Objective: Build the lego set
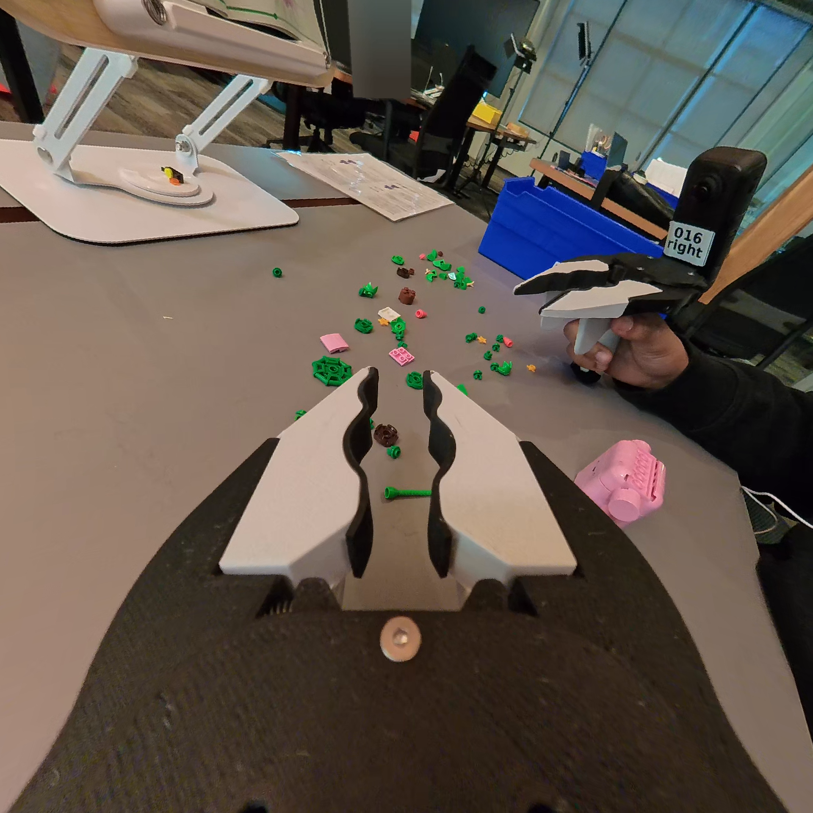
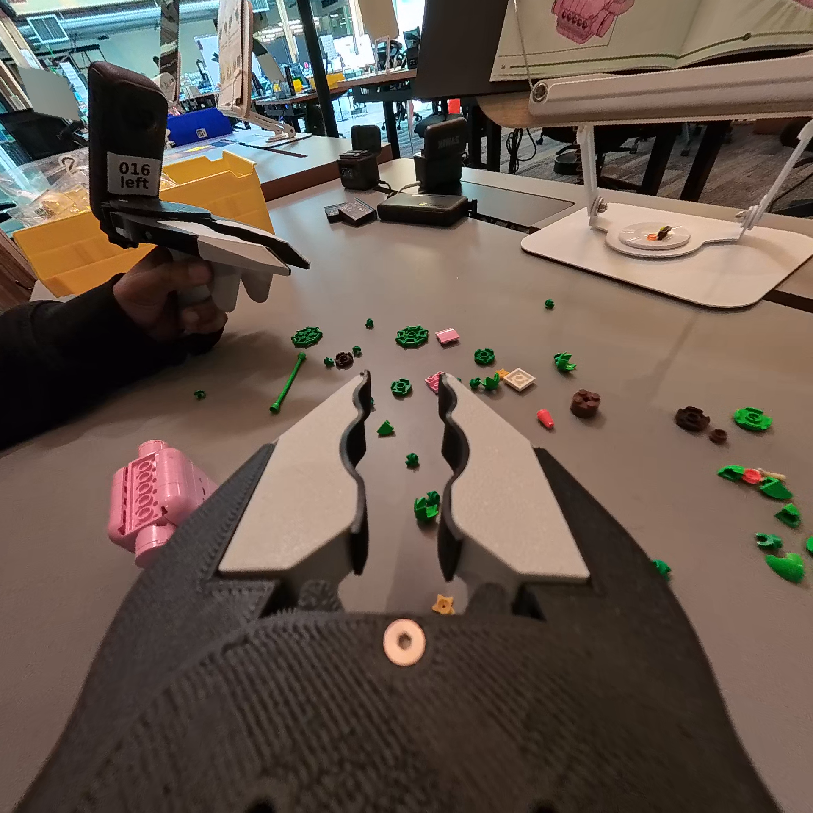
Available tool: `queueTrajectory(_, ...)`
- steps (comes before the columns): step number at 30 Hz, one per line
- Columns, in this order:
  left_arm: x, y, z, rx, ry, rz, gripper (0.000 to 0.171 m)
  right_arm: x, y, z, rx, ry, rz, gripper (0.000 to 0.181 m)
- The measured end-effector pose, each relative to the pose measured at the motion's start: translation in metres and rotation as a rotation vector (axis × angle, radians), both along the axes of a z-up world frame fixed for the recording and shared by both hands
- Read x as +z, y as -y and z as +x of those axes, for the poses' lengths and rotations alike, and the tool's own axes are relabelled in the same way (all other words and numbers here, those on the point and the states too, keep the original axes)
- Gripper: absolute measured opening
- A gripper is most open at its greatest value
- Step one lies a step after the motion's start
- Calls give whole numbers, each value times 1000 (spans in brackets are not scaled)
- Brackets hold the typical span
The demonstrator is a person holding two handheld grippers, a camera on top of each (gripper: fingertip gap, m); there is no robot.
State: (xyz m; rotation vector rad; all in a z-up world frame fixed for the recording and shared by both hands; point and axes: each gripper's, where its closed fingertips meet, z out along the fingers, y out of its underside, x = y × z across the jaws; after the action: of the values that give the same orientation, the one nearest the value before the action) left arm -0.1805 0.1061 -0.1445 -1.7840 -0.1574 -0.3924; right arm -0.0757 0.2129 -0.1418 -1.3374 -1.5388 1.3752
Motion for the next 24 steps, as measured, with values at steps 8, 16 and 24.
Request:
queueTrajectory(8,0,0,0,0,4,-2,16,0,0,0,0,2,-2,29)
queueTrajectory(16,-1,1,-1,-2,6,-7,17,-2,-2,-2,-6,9,-3,29)
queueTrajectory(24,3,-15,-37,16,-67,-93,16,-1,-6,-5,-12,13,-46,29)
